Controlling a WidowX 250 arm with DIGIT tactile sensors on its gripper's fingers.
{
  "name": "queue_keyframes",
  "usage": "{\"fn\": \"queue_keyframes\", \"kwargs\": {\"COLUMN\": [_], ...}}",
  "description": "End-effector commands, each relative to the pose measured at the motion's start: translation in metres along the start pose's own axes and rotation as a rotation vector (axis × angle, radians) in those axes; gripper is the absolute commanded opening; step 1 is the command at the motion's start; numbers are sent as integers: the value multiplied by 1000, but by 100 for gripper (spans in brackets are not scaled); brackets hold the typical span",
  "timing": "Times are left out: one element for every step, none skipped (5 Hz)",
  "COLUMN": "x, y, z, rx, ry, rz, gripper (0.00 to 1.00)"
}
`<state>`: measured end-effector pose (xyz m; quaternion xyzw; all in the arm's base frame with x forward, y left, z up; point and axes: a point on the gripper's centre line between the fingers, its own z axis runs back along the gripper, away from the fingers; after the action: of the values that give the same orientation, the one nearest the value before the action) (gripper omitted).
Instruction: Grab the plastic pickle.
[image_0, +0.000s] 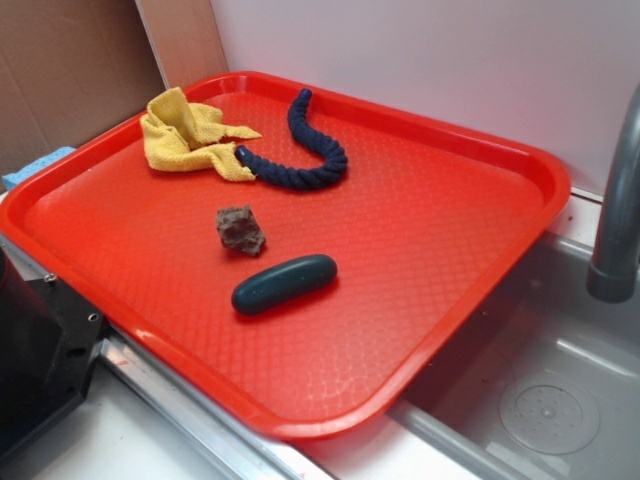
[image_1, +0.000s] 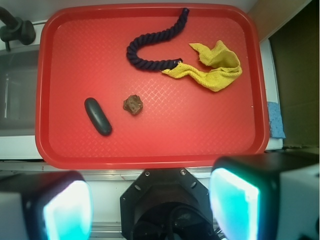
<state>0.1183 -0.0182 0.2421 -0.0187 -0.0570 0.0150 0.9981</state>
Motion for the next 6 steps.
{"fn": "queue_keyframes", "kwargs": {"x": [0, 7, 19, 24, 27, 31], "y": [0, -13, -25, -49, -60, -70], "z": [0, -15, -36, -62, -87, -121], "rx": [0, 1, 7, -43, -93, -105], "ry": [0, -30, -22, -79, -84, -70], "rz": [0, -54, -67, -136, -160, -182], "gripper": [100, 100, 100, 100, 100, 100]}}
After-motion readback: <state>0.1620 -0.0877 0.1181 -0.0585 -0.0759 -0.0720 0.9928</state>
